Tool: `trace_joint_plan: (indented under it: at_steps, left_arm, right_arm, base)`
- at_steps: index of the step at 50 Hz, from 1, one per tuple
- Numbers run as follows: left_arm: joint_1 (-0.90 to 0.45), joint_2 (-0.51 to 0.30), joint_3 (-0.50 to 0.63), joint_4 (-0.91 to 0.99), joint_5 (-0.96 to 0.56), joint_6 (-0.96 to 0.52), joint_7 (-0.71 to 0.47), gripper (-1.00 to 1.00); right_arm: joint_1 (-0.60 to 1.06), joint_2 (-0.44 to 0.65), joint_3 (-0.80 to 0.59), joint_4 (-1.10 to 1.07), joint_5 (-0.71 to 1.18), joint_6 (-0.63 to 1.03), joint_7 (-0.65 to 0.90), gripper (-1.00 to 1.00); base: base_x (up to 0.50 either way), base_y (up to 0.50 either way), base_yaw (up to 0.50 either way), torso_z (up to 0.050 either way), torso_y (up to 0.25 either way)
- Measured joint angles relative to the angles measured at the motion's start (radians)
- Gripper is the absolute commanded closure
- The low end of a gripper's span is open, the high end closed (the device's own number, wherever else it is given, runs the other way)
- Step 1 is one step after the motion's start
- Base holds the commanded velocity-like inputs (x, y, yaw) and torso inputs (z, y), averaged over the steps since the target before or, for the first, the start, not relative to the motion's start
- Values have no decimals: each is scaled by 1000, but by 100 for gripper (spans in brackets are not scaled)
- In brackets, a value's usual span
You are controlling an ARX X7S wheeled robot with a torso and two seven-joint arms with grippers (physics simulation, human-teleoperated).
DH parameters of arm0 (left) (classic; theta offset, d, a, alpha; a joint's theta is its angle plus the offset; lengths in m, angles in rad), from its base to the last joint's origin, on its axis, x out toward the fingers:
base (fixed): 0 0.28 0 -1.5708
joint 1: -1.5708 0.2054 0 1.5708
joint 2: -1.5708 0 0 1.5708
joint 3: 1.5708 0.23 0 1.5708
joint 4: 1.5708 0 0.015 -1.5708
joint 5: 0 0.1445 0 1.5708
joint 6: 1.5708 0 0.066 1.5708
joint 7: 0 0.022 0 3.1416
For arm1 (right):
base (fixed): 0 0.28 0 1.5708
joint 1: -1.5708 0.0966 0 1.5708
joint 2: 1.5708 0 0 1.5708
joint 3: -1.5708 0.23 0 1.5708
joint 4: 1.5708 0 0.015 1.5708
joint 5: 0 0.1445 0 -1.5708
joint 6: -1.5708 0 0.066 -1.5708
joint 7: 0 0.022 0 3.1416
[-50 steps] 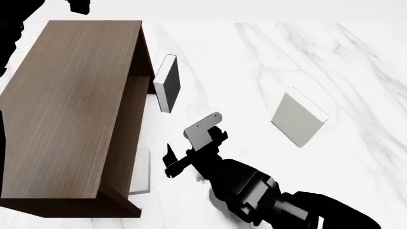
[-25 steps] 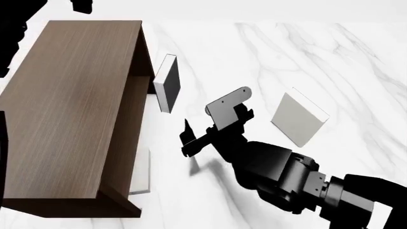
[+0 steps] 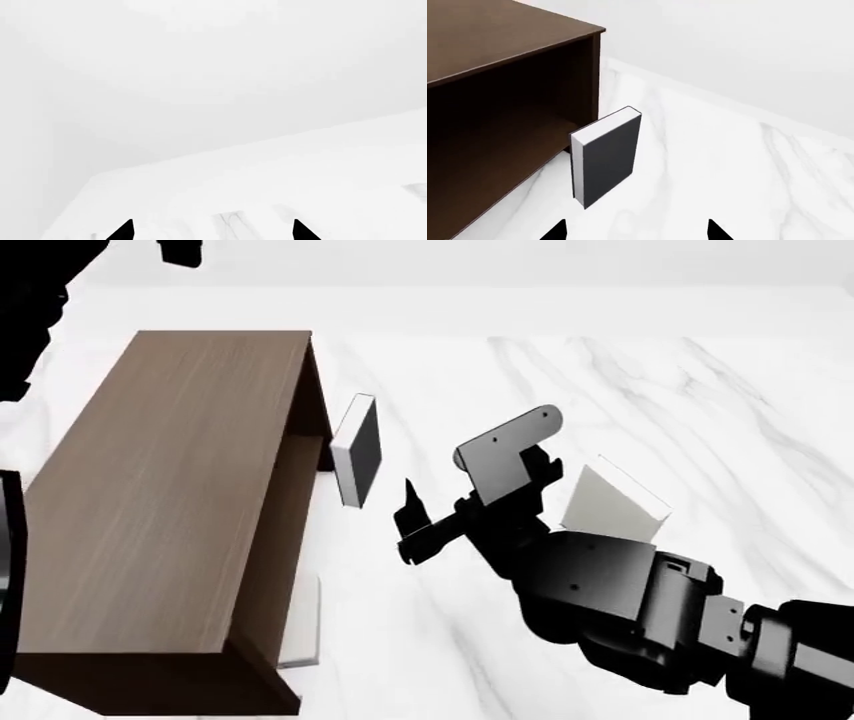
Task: Pick up the book on the right and place it under the cabinet shelf.
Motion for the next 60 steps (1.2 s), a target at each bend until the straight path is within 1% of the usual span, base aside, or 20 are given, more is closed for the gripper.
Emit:
trace_joint_plan:
  at_steps: [16, 34, 40, 48, 60]
  left_arm:
    - [1, -3, -10, 22, -11, -18, -6, -100]
    - [12, -44, -32, 115, -37, -84, -7, -100]
    - [32, -78, -50, 190, -60, -131, -4, -100]
    - [80, -144, -85, 334, -104, -211, 2, -100]
    - [213, -245, -171, 538, -169, -281, -3, -100]
  right_arm:
    - [20, 36, 11, -46, 15, 20, 24, -100]
    - [97, 97, 51, -93, 63, 68, 48, -100]
    - [125, 140, 66, -119, 87, 88, 60, -100]
    - [162, 220, 92, -163, 125, 113, 81, -100]
    - [217, 349, 127, -242, 174, 154, 113, -100]
  base:
    - [0, 0, 0, 0, 250]
    - [0, 0, 0, 0, 250]
    - [0, 0, 0, 0, 250]
    - [0, 0, 0, 0, 250]
    - [0, 0, 0, 0, 250]
